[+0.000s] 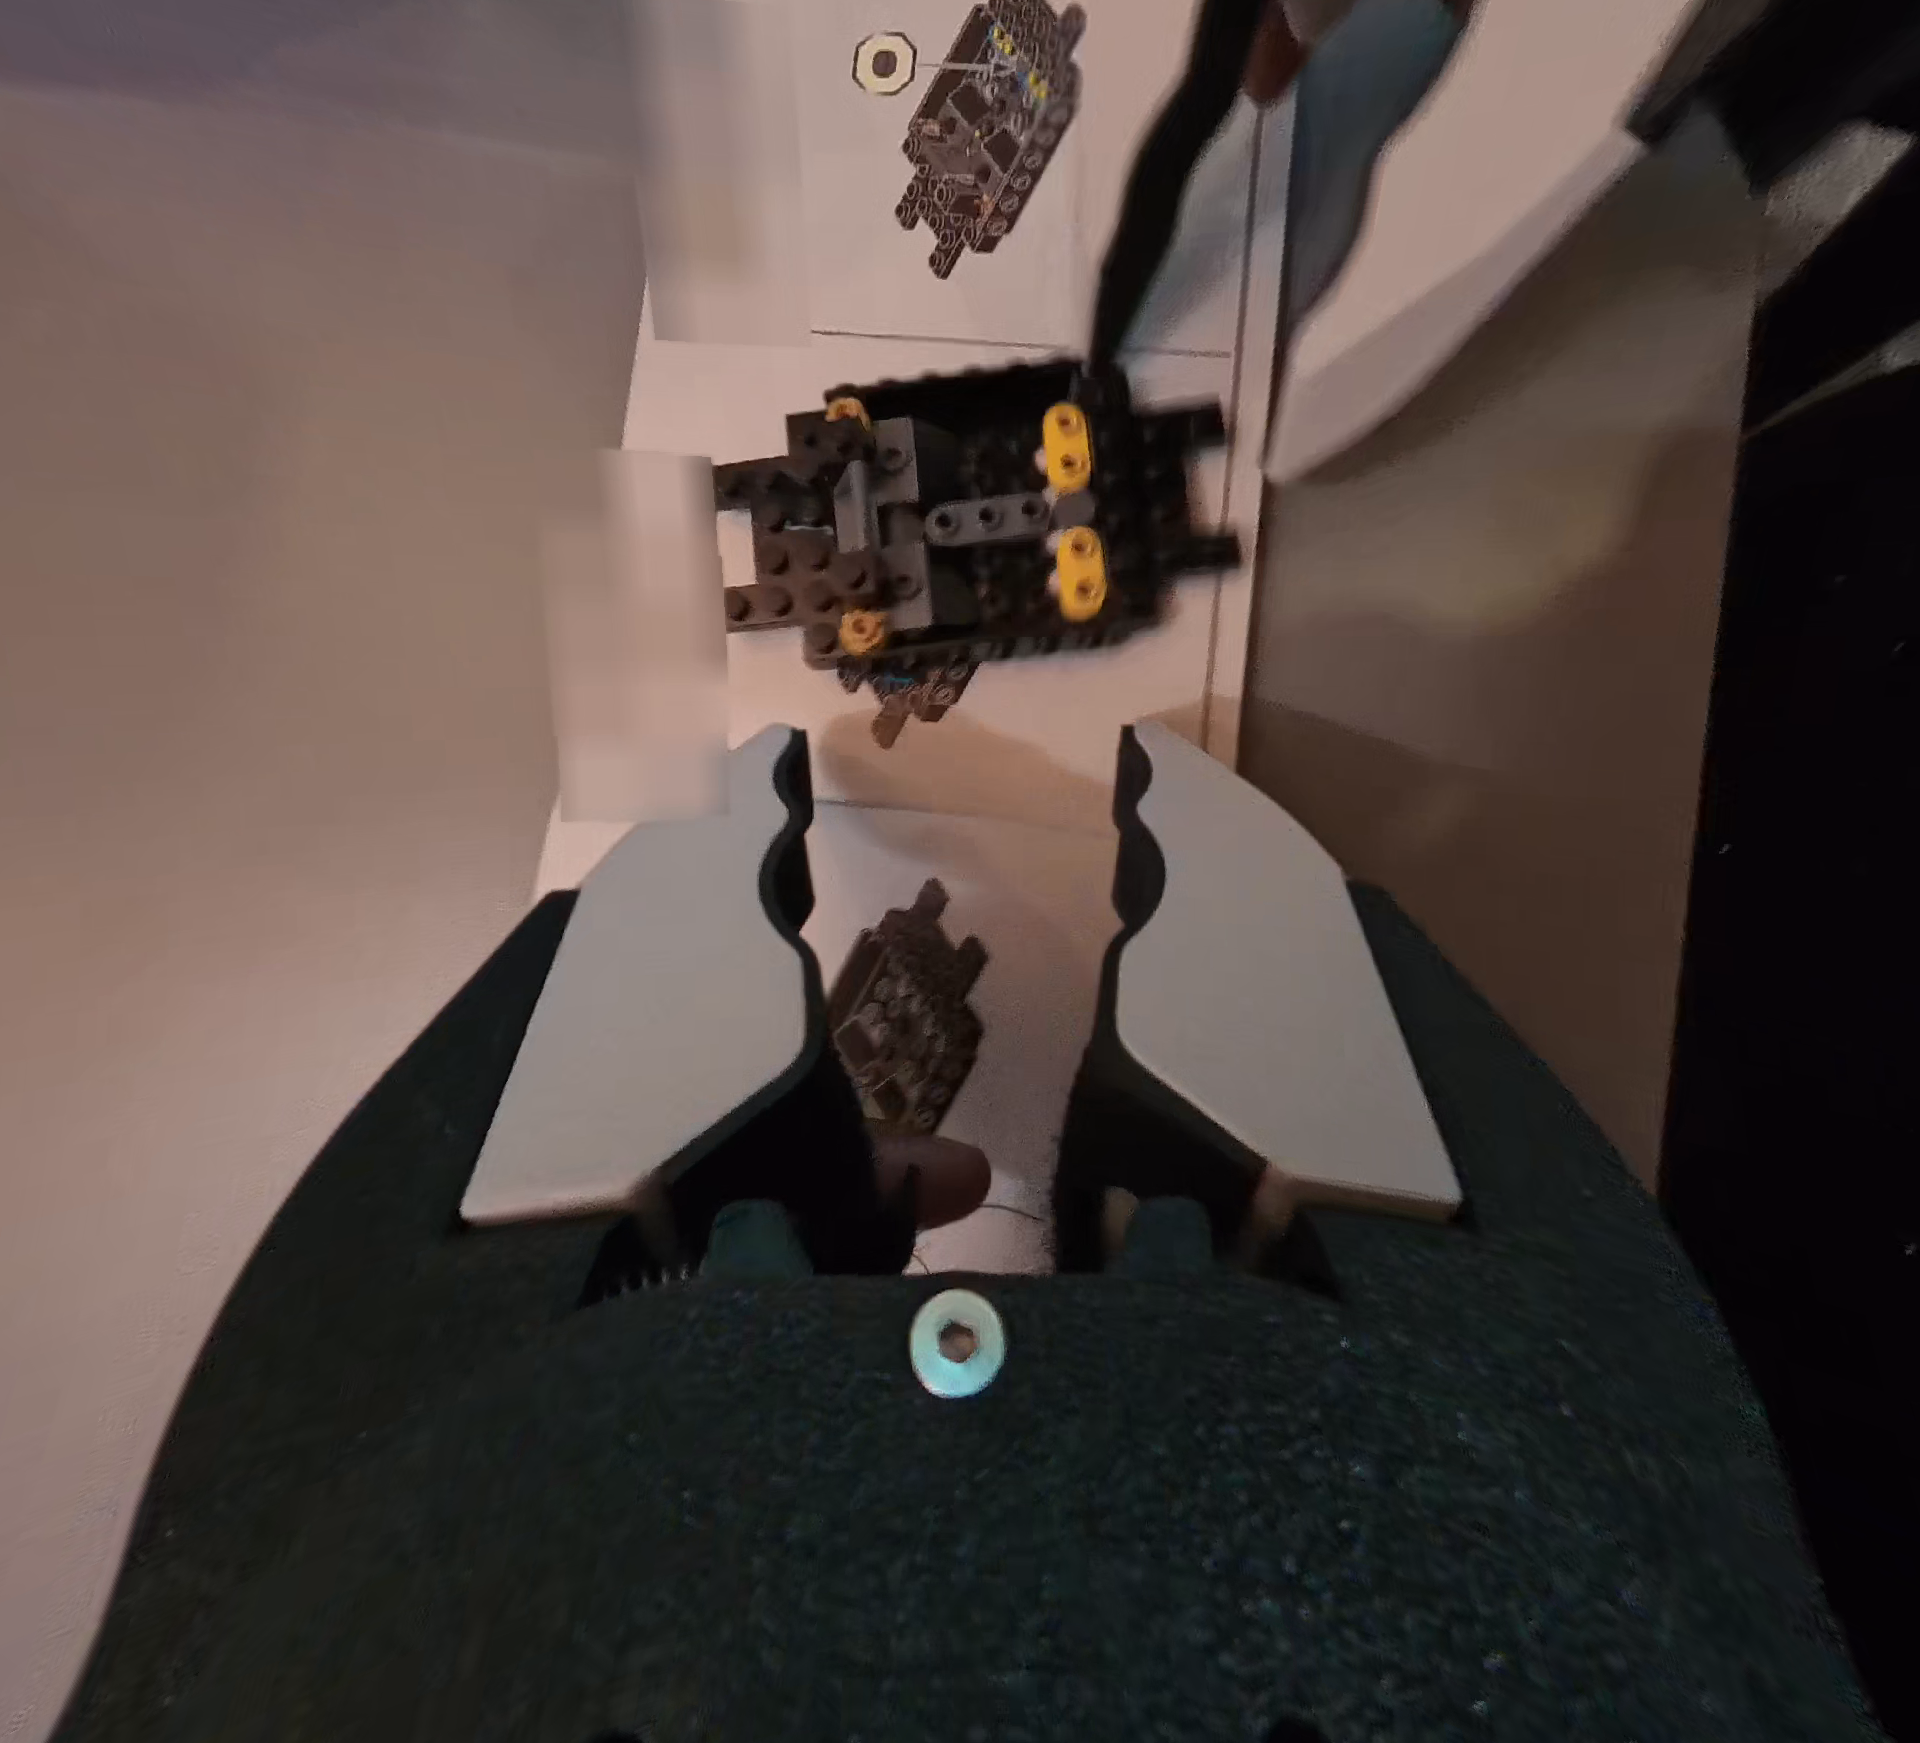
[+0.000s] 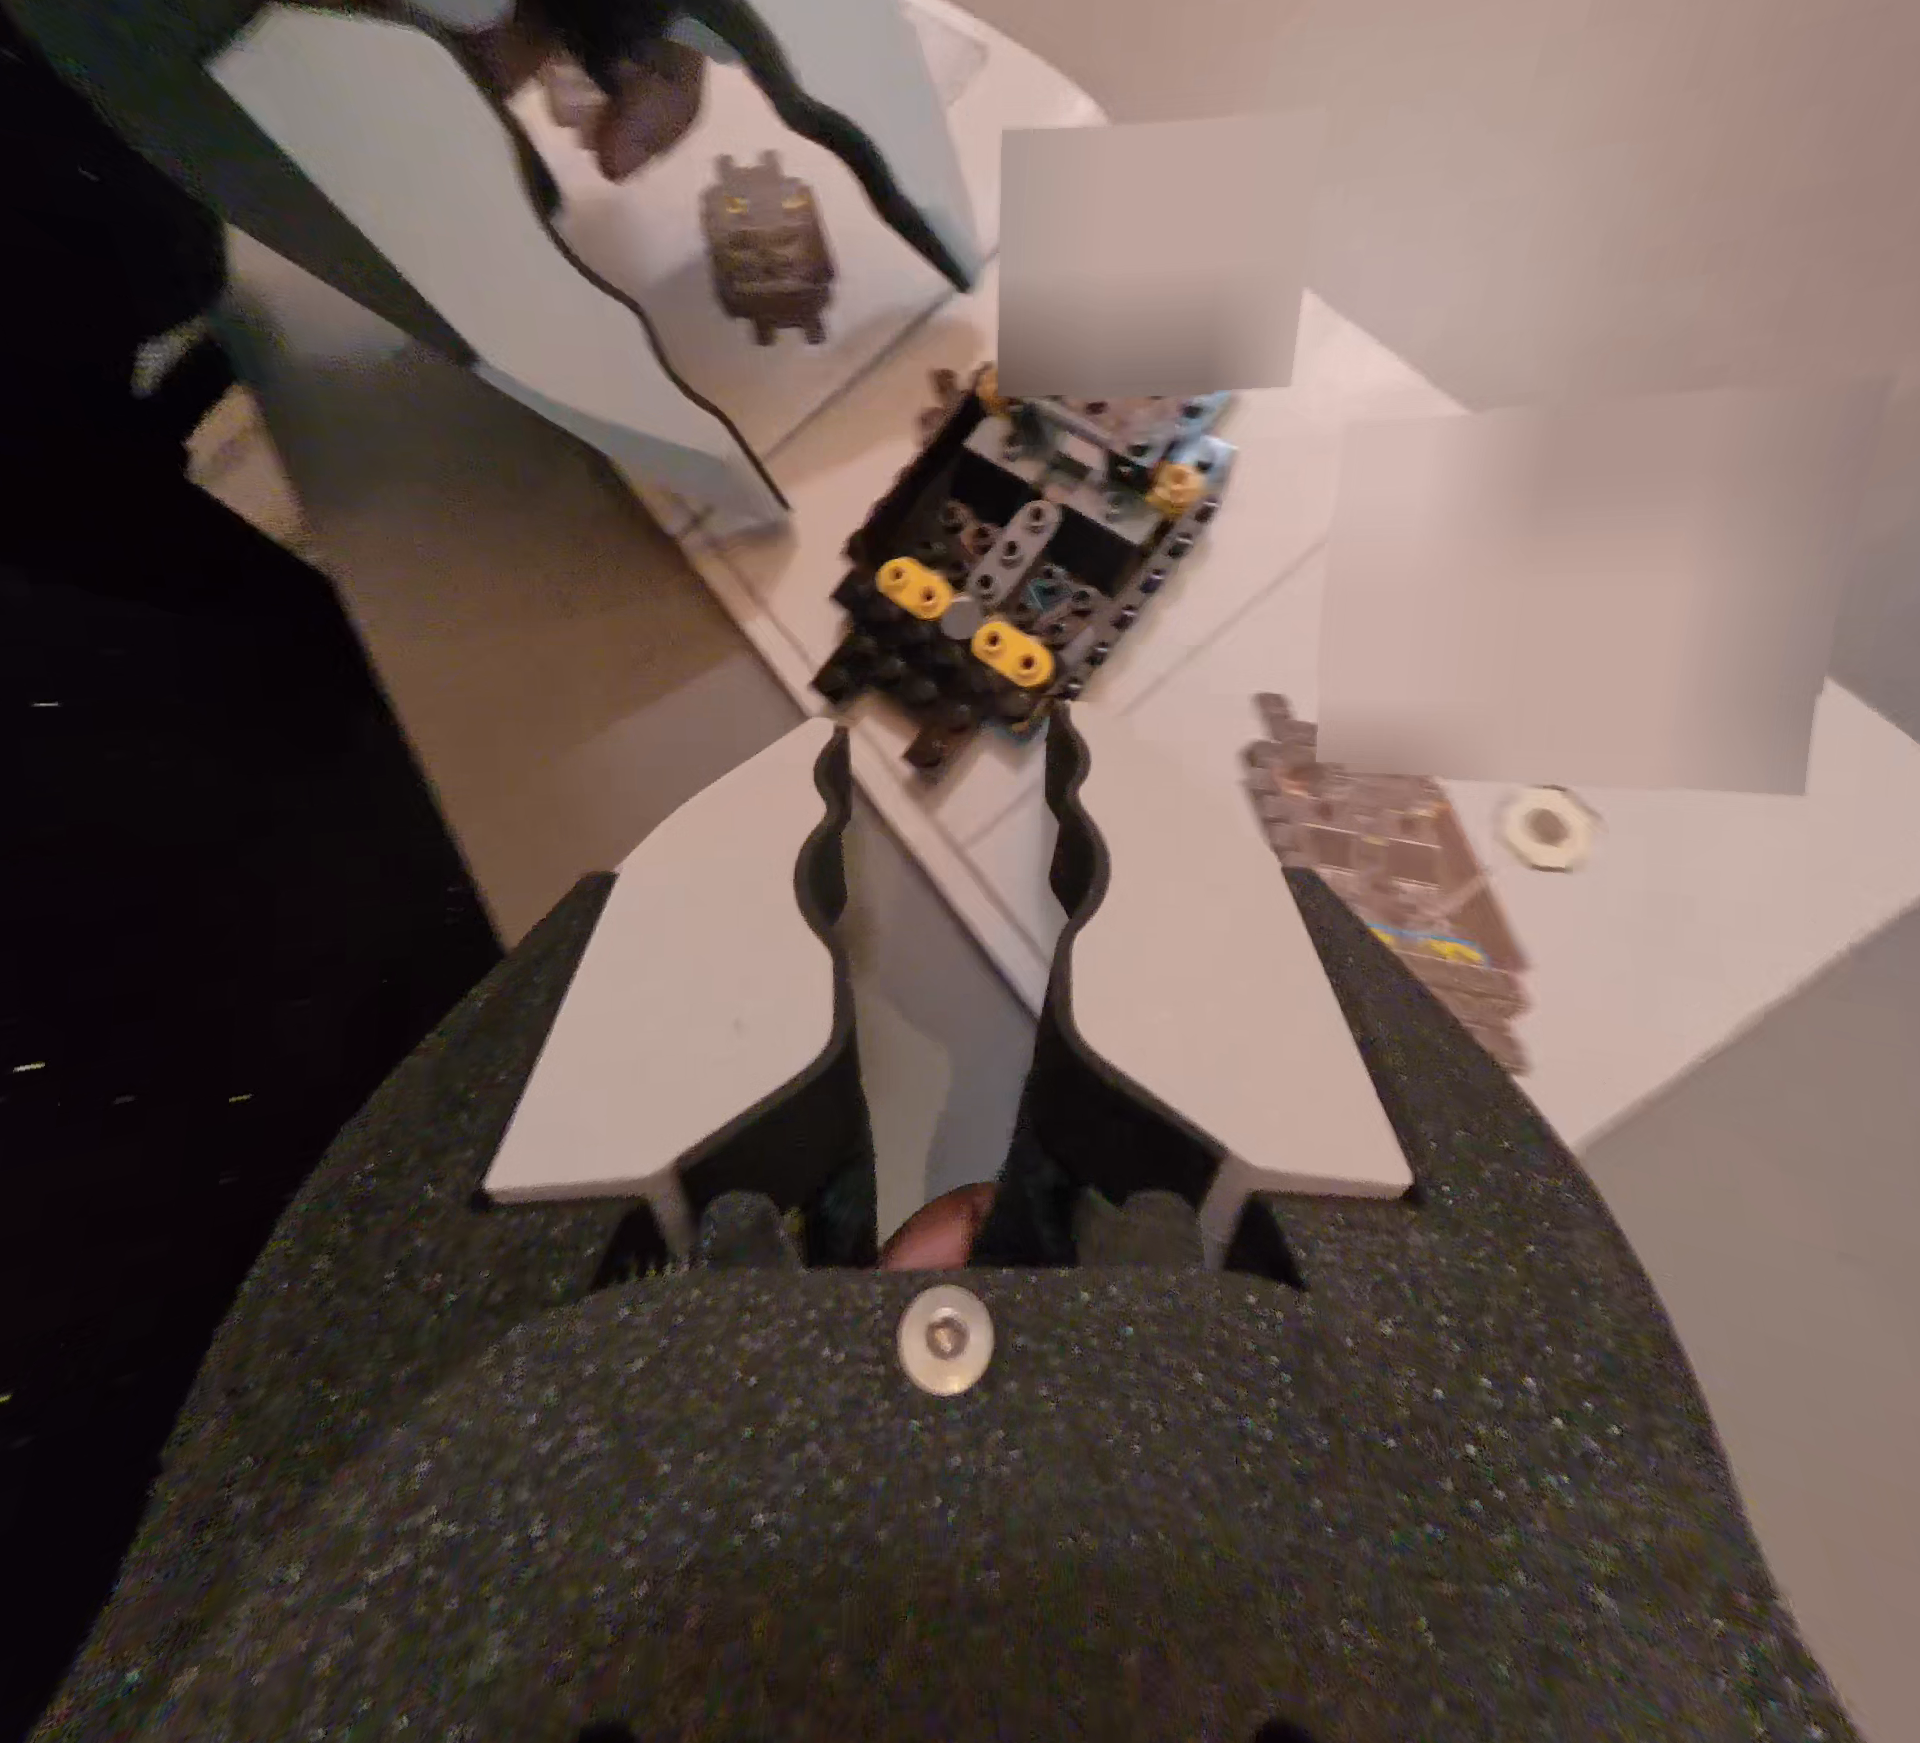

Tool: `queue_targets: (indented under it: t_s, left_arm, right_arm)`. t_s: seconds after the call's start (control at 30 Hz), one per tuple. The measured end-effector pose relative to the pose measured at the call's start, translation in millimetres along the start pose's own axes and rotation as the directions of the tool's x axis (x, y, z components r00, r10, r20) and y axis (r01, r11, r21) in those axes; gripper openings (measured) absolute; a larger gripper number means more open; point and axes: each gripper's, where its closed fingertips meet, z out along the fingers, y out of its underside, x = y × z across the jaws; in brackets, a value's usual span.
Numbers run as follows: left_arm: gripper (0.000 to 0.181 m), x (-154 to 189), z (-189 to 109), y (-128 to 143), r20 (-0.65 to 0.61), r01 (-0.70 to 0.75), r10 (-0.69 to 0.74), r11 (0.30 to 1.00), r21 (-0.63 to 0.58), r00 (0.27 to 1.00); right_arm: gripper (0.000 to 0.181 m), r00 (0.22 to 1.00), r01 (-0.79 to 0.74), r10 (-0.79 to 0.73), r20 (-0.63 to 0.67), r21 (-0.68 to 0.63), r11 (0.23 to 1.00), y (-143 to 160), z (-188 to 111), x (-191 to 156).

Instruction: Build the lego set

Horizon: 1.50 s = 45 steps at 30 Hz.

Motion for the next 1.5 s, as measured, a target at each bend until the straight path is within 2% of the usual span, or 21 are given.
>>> queue_targets:
  t_s: [0.07, 0.13, 0.23, 0.27, 0.37, 0.47, 0.63, 0.73, 0.8, 0.97, 1.07, 1.17, 1.23, 1.3, 1.37, 1.43, 1.5]
  left_arm:
    - [0.062, 3.8, 4.6, -0.8, -0.003, 0.032, -0.032, 0.999, 0.010, 0.999]
    - [0.067, 0.8, 7.1, -1.7, -0.003, 0.042, -0.042, 0.999, 0.027, 0.999]
    - [0.069, -1.1, 7.8, -3.1, -0.038, -0.008, 0.010, 0.998, 0.061, 0.999]
    - [0.069, -0.7, 8.7, -4.1, -0.055, -0.033, 0.037, 0.996, 0.077, 0.998]
    - [0.073, -2.5, 9.8, -6.2, -0.092, -0.081, 0.090, 0.992, 0.102, 0.992]
    - [0.072, -1.8, 10.6, -6.9, -0.127, -0.110, 0.124, 0.988, 0.113, 0.984]
    - [0.069, 1.2, 13.9, -10.5, -0.153, -0.114, 0.137, 0.982, 0.152, 0.979]
    - [0.067, 0.2, 11.4, -9.0, -0.146, -0.114, 0.139, 0.980, 0.164, 0.979]
    - [0.066, -6.7, 3.8, -7.6, -0.099, -0.129, 0.148, 0.976, 0.175, 0.984]
    - [0.065, -14.7, -25.2, -21.2, -0.088, -0.035, 0.069, 0.940, 0.339, 0.994]
    - [0.064, -18.6, -29.3, -29.9, -0.071, 0.022, 0.007, 0.916, 0.400, 0.997]
    - [0.065, -20.2, -30.5, -27.1, -0.083, 0.050, -0.018, 0.915, 0.399, 0.996]
    - [0.065, -21.5, -33.2, -18.3, -0.106, 0.089, -0.054, 0.928, 0.361, 0.993]
    - [0.065, -20.4, -33.6, -4.3, -0.085, 0.059, -0.034, 0.950, 0.307, 0.996]
    - [0.065, -18.0, -30.6, 7.8, -0.064, 0.025, -0.009, 0.966, 0.257, 0.998]
    - [0.065, -10.4, -25.3, 17.3, -0.094, 0.011, 0.008, 0.978, 0.207, 0.996]
    - [0.068, -10.4, -23.0, 22.2, -0.068, -0.015, 0.027, 0.987, 0.161, 0.997]
  right_arm:
    - [0.036, 0.998, 0.019, -0.019, 0.054, -0.012, 1.000, -1.3, 1.2, -16.6]
    - [0.042, 0.995, 0.097, -0.097, 0.018, -0.027, 0.995, -2.0, -0.4, -11.2]
    - [0.070, 0.972, 0.233, -0.233, 0.038, -0.015, 0.972, -4.0, -4.1, 1.2]
    - [0.085, 0.959, 0.280, -0.280, 0.050, -0.005, 0.960, -5.0, -4.5, 5.6]
    - [0.080, 0.912, 0.402, -0.401, 0.090, 0.007, 0.916, -7.6, -3.4, 17.3]
    - [0.070, 0.886, 0.432, -0.436, 0.158, 0.061, 0.900, -16.8, 0.1, 20.2]
    - [0.080, 0.860, 0.470, -0.467, 0.205, 0.035, 0.882, -15.2, 10.4, 23.6]
    - [0.074, 0.853, 0.491, -0.486, 0.191, 0.023, 0.871, -13.2, 12.9, 24.3]
    - [0.066, 0.863, 0.478, -0.485, 0.140, 0.084, 0.874, -25.0, 3.3, 26.5]
    - [0.007, 0.904, 0.389, -0.426, 0.027, 0.357, 0.849, -75.9, -25.4, 15.4]
    - [0.001, 0.908, 0.386, -0.419, -0.005, 0.399, 0.832, -90.0, -18.6, 0.5]
    - [0.002, 0.909, 0.387, -0.416, 0.022, 0.326, 0.863, -83.8, 1.5, -2.8]
    - [0.004, 0.904, 0.393, -0.425, 0.042, 0.303, 0.868, -77.5, 9.8, -3.5]
    - [0.008, 0.897, 0.394, -0.434, 0.086, 0.290, 0.872, -71.9, 15.2, -10.1]
    - [0.009, 0.891, 0.414, -0.447, 0.081, 0.263, 0.872, -68.3, 19.8, -9.2]
    - [0.009, 0.892, 0.413, -0.444, 0.081, 0.251, 0.876, -67.8, 22.3, -7.8]
    - [0.005, 0.903, 0.391, -0.424, 0.069, 0.273, 0.879, -74.9, 21.7, -7.8]
